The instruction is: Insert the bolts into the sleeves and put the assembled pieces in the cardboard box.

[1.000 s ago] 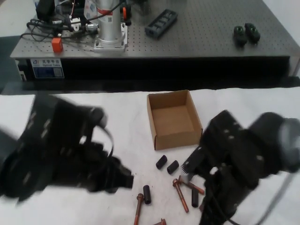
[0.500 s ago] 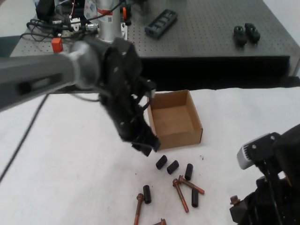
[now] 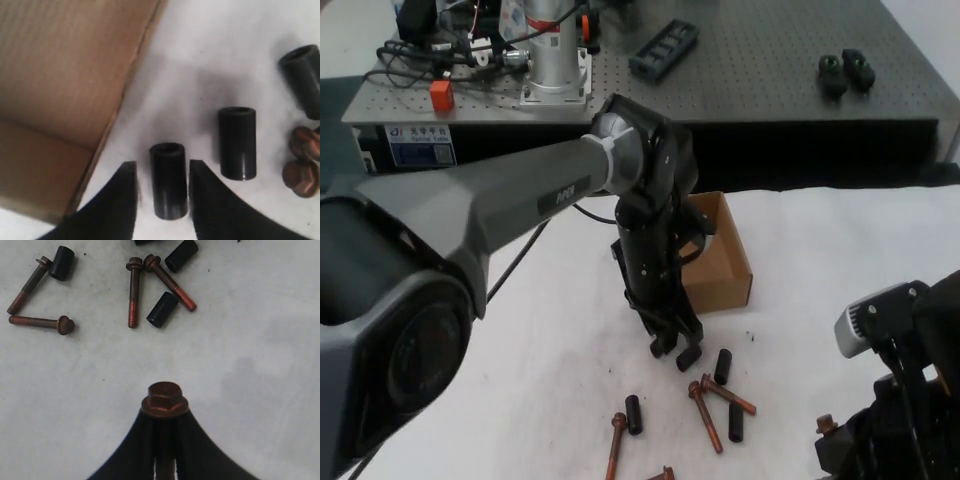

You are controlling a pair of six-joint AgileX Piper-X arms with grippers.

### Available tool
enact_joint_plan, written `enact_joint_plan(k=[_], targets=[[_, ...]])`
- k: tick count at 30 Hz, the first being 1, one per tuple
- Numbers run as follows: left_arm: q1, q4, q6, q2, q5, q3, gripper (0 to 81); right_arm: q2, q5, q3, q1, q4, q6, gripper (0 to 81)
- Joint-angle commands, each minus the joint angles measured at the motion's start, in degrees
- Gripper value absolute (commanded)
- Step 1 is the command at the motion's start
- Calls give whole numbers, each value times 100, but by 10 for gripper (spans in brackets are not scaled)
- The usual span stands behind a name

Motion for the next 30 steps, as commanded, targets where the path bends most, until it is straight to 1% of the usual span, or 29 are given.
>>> enact_joint_plan(k=[1,3,8,9,11,13,17,18,20,23,25,27,30], targets=[[-15,19,67,14,-53,-81,258,-46,-45,-11,-27,-22,-24,3],[-15,31,67,65,-53,-81,258,-46,-45,-11,-27,-22,-24,3],[-15,295,440,137,-53,-81,246,-46,-45,-11,-27,-66,-23,3],[-15,281,462,136,-53,-81,221,-46,-45,-11,-27,-96,-23,3],[-15,171,475,136,-53,-81,142,-46,-45,-11,-27,-167,-23,3],[-15,102,518,136,-9,-93,6,-46,-45,-11,-27,-220,-23,3],[-15,515,491,-2,-10,-184,7,-65,-45,-11,-27,-332,-23,3],[-3,642,423,-118,86,-182,7,-87,-45,-11,-27,-397,-23,3],[77,789,249,-464,580,-162,7,-163,-238,-11,-27,-570,-23,3],[256,419,-249,-1195,1429,130,7,-352,-567,-11,-27,-1008,159,3],[325,-69,-536,-1813,1769,687,7,-518,-628,-11,-27,-1481,429,3],[330,-717,-806,-2618,1776,1445,7,-667,-740,4,-27,-2130,800,3],[330,-2100,-1269,-3840,1753,2933,7,-742,-958,2,-27,-3203,1329,3]])
